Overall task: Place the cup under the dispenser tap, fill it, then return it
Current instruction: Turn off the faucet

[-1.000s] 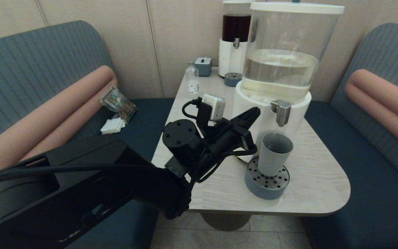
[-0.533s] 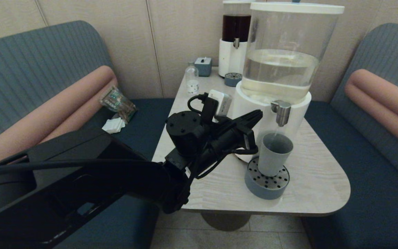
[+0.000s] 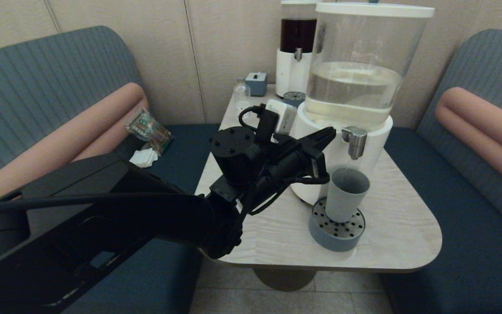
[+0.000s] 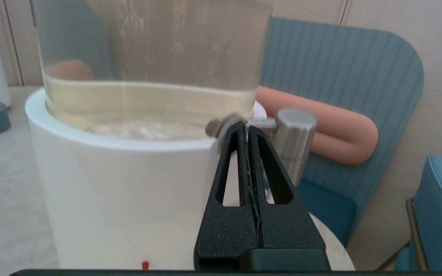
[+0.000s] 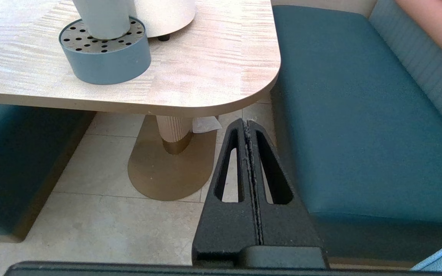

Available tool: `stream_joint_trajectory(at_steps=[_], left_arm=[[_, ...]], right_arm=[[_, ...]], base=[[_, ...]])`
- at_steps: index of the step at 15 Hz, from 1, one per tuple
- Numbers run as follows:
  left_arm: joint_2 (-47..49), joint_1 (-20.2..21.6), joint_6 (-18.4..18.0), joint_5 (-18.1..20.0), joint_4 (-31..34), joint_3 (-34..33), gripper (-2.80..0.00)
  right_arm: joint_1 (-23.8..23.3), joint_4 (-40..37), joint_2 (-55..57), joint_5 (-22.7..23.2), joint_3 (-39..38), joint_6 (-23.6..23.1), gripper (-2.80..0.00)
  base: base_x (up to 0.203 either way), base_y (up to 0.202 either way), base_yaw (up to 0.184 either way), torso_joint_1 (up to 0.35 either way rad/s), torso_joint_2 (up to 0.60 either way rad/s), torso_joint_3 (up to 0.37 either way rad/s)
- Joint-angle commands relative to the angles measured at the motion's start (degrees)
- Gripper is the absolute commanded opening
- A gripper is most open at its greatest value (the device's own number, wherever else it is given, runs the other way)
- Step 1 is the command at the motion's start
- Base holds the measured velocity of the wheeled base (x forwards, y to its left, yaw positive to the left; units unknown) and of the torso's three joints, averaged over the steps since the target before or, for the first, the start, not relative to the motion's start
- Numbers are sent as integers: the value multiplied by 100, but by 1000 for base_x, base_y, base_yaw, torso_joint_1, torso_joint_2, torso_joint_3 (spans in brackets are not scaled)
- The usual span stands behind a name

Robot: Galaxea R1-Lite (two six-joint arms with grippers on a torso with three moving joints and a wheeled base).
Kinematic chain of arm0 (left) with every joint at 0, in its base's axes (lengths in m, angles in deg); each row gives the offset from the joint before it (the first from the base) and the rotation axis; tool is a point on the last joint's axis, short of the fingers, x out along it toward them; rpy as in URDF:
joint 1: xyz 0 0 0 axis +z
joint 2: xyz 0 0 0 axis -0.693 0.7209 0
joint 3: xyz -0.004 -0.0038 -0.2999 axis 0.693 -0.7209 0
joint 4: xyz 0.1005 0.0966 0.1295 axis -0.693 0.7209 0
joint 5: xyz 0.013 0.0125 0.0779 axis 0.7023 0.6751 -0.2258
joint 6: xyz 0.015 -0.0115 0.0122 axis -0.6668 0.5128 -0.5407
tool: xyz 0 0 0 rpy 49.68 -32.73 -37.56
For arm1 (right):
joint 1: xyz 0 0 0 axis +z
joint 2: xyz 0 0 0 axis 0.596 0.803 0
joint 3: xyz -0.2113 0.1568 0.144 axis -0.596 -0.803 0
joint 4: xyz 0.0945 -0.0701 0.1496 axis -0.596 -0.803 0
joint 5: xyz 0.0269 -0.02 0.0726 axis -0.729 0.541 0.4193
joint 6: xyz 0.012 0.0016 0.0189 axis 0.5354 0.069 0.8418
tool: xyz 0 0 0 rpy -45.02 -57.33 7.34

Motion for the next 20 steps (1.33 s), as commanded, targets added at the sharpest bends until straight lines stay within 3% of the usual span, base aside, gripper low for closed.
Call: stream_joint_trajectory(at_steps=[1, 20], left_arm=[[38, 0, 5, 9, -34, 90, -280], [452, -61, -3, 9, 337, 878, -280]], right_arm=[[0, -6, 8, -5, -9, -2, -280], [0, -1, 8, 1, -1, -2, -280]], base=[[0, 0, 0, 0, 0, 0], [0, 0, 0, 0, 0, 0]])
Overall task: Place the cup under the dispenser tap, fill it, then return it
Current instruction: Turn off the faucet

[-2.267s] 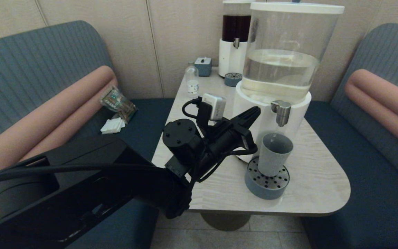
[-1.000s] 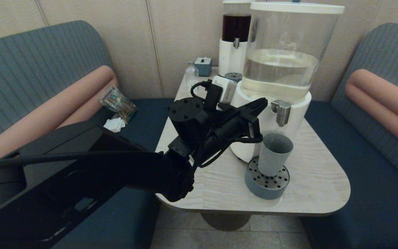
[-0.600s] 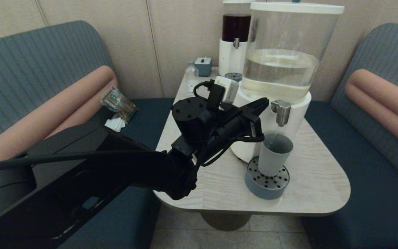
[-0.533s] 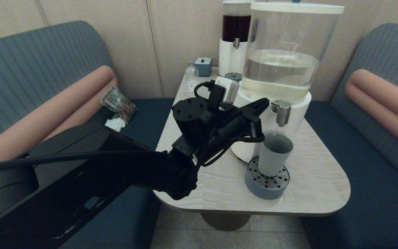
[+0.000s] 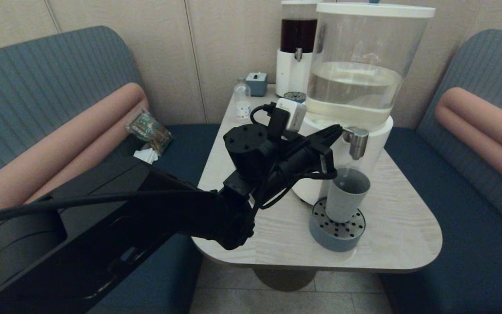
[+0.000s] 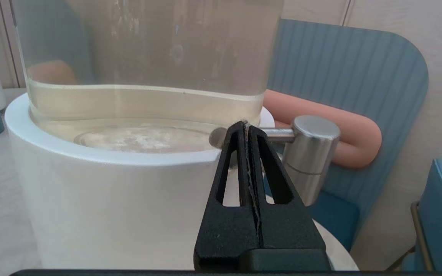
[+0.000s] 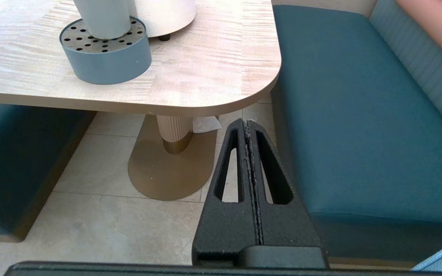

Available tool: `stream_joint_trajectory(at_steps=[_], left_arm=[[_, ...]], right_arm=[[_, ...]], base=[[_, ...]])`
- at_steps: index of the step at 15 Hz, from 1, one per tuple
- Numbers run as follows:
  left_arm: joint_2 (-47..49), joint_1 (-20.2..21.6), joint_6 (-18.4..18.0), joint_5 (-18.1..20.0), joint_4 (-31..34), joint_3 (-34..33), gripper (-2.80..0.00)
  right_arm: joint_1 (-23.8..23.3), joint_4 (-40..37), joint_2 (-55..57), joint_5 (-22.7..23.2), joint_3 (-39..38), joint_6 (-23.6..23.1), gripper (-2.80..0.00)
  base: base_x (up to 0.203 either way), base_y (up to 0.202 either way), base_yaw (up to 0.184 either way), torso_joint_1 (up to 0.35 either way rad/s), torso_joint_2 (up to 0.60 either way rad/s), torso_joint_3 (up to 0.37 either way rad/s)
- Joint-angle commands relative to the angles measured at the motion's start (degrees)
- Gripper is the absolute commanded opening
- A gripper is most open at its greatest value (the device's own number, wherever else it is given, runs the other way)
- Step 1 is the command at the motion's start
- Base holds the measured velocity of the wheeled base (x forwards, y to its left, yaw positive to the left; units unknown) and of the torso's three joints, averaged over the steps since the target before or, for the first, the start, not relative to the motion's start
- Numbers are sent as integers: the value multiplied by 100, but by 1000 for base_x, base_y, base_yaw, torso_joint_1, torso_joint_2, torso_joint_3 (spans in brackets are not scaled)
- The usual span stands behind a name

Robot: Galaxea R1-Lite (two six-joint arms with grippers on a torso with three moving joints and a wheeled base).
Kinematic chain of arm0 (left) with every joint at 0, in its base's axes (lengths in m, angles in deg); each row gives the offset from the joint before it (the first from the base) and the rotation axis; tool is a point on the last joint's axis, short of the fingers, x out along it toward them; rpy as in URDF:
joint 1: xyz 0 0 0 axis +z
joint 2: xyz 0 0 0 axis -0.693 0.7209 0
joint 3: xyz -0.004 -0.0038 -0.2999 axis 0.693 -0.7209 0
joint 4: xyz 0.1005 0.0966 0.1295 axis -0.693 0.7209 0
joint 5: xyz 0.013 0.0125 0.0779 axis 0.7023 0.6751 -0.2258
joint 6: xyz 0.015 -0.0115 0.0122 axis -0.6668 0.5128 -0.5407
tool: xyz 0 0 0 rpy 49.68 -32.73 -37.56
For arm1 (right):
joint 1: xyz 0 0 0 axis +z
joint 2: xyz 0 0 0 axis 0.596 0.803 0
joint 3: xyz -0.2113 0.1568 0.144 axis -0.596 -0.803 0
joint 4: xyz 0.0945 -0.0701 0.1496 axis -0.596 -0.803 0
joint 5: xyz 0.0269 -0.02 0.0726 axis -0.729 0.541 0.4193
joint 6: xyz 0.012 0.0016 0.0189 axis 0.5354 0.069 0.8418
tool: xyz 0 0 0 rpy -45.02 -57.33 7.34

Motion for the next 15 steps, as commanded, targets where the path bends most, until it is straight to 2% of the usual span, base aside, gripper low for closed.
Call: stream_joint_trajectory(at_steps=[1, 15], left_arm=[[66, -24, 5, 4, 63, 131, -280], [337, -272, -109, 4, 777, 1036, -280]], right_arm=[[-2, -4, 8, -6, -9, -4, -280], [-2, 0, 8, -6, -9, -4, -280]], base=[[0, 0, 0, 0, 0, 0], [0, 0, 0, 0, 0, 0]])
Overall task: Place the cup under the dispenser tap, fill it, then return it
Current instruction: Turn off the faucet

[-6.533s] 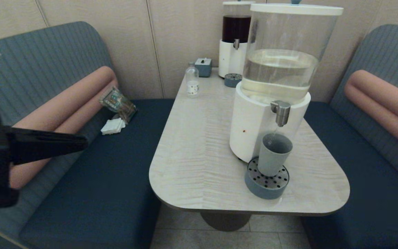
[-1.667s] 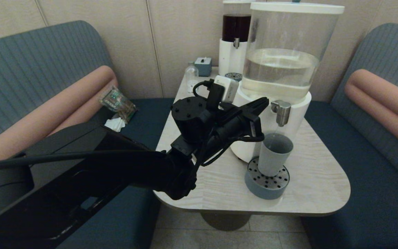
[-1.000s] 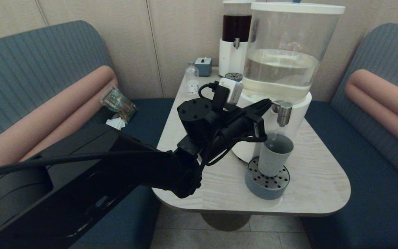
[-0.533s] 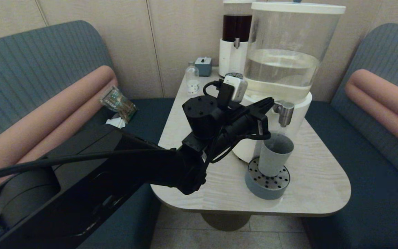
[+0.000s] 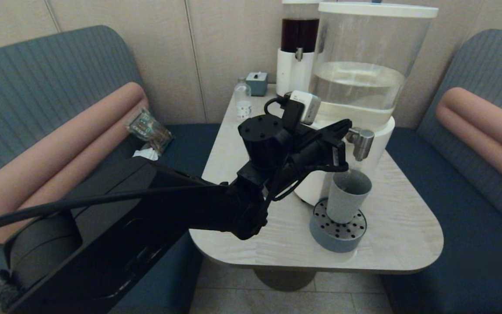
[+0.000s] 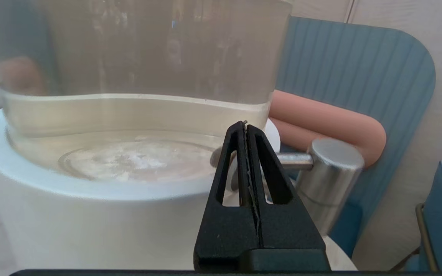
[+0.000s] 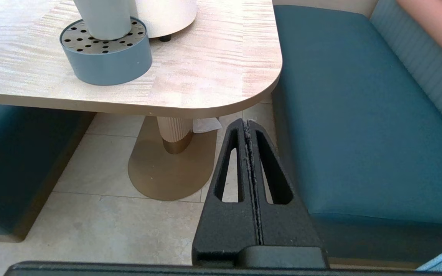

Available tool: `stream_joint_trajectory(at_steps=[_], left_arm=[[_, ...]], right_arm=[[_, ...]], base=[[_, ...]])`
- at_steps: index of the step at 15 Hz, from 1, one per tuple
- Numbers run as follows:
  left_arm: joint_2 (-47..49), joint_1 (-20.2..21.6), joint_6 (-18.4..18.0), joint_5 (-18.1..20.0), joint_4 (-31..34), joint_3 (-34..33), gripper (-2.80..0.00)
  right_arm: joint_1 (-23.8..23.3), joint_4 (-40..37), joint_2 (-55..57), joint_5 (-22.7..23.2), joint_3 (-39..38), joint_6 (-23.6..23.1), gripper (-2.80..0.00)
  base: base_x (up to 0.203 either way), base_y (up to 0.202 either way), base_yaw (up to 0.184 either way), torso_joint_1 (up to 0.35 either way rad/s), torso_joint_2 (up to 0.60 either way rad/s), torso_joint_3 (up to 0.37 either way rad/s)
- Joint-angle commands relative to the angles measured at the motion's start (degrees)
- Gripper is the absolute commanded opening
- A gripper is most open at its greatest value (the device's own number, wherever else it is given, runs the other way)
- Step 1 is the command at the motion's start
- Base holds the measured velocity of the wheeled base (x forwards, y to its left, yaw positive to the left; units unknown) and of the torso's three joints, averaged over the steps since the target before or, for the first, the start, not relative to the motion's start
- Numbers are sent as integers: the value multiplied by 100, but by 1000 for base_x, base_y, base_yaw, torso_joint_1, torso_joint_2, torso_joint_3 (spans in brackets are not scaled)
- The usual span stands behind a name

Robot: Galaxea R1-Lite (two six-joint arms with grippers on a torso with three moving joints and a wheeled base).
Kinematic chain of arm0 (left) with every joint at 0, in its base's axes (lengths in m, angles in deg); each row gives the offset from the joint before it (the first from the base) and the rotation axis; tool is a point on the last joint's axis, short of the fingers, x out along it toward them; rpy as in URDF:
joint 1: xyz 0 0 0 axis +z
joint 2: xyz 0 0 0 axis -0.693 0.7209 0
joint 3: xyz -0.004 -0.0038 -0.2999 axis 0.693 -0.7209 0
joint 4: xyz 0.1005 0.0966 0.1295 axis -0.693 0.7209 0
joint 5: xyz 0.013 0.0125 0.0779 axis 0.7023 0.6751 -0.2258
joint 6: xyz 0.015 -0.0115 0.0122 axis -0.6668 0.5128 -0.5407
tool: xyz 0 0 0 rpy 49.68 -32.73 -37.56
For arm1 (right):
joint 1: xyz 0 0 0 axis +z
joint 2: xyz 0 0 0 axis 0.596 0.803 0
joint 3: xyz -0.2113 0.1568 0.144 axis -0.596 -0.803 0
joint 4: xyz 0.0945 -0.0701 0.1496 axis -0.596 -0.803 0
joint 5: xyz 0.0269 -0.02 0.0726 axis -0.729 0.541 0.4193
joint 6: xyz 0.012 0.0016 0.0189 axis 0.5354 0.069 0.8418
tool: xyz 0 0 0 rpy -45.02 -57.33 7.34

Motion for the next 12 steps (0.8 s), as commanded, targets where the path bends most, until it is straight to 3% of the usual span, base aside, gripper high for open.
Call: stream_joint_trajectory(at_steps=[1, 7, 12], left_arm=[[153, -47, 6, 22, 25, 230, -280], [160, 167, -98, 27, -20, 312, -280], [-230, 449, -184, 30, -349, -510, -280]], right_arm=[[0, 0, 8, 2, -9, -2, -280], [0, -3, 8, -3, -9, -2, -280], [0, 4, 8, 5, -9, -2, -280]], base=[[0, 0, 0, 0, 0, 0], [0, 0, 0, 0, 0, 0], [0, 0, 0, 0, 0, 0]])
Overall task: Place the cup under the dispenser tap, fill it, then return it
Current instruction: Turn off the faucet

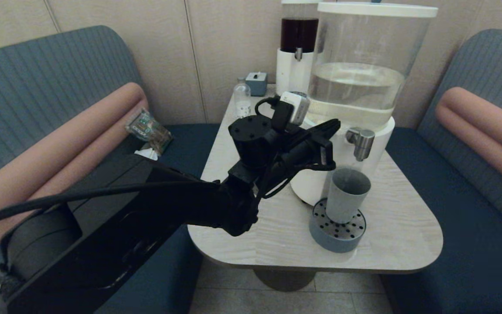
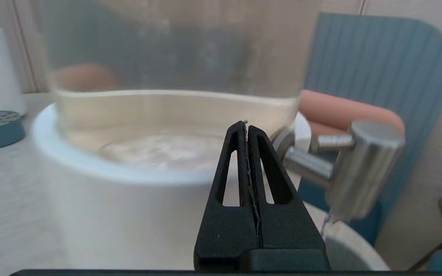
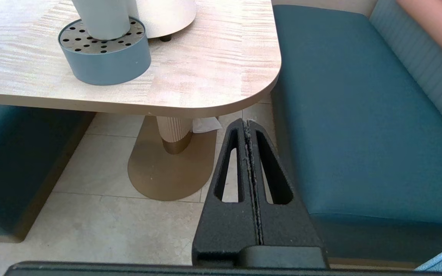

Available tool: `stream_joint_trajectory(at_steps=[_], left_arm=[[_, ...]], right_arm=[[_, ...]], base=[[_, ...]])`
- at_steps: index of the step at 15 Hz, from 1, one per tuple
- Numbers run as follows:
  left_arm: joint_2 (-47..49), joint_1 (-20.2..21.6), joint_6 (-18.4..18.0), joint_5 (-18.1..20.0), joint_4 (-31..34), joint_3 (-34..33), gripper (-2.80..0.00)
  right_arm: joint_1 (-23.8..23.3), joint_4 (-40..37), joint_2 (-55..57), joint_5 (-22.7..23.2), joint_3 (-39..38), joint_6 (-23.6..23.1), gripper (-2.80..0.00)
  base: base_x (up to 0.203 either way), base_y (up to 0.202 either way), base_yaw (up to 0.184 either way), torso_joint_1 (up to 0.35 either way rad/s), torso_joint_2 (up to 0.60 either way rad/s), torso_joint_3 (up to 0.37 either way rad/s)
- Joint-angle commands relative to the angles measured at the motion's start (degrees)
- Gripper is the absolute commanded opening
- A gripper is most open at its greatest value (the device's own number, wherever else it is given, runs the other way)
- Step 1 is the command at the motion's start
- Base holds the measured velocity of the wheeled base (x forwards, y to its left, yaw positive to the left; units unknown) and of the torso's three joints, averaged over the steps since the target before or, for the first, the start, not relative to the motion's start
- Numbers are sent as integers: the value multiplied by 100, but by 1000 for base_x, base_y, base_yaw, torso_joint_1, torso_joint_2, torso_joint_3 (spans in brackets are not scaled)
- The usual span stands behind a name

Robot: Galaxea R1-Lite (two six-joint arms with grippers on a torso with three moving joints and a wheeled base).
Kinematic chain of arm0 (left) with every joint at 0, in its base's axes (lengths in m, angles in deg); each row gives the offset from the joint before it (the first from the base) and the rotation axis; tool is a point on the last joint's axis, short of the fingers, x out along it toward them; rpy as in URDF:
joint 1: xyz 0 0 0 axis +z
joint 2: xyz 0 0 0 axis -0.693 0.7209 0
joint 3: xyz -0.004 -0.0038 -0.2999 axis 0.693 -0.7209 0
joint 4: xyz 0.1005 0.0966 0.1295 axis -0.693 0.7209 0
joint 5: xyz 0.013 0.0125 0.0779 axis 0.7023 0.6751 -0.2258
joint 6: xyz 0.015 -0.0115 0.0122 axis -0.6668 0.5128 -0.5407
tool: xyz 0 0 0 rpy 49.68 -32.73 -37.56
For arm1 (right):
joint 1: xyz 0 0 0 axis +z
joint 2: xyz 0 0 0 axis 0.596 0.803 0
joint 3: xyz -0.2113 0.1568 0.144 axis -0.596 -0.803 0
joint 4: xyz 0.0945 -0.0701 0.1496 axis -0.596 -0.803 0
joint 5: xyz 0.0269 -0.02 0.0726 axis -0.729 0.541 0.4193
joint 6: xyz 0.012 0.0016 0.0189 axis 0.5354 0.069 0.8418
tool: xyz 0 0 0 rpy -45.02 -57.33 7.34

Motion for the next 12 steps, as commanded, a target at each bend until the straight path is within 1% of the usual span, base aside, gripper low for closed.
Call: stream_joint_trajectory(at_steps=[1, 4, 6, 9, 12], left_arm=[[-278, 140, -14, -6, -212, -468, -280], [-558, 234, -13, 59, -507, -1088, -280], [-693, 237, -9, 76, -633, -1355, -280], [-744, 210, -9, 104, -732, -1566, -280], [-813, 149, -9, 359, -682, -1659, -280]], right_arm=[[0, 4, 8, -4, -8, -2, -280], [0, 5, 8, 0, 0, -2, -280], [0, -1, 8, -2, -9, -2, -280], [0, 3, 8, -5, -9, -2, -280], [0, -4, 8, -5, -9, -2, -280]], base=[[0, 0, 0, 0, 0, 0], [0, 0, 0, 0, 0, 0], [0, 0, 0, 0, 0, 0], [0, 0, 0, 0, 0, 0], [0, 0, 0, 0, 0, 0]])
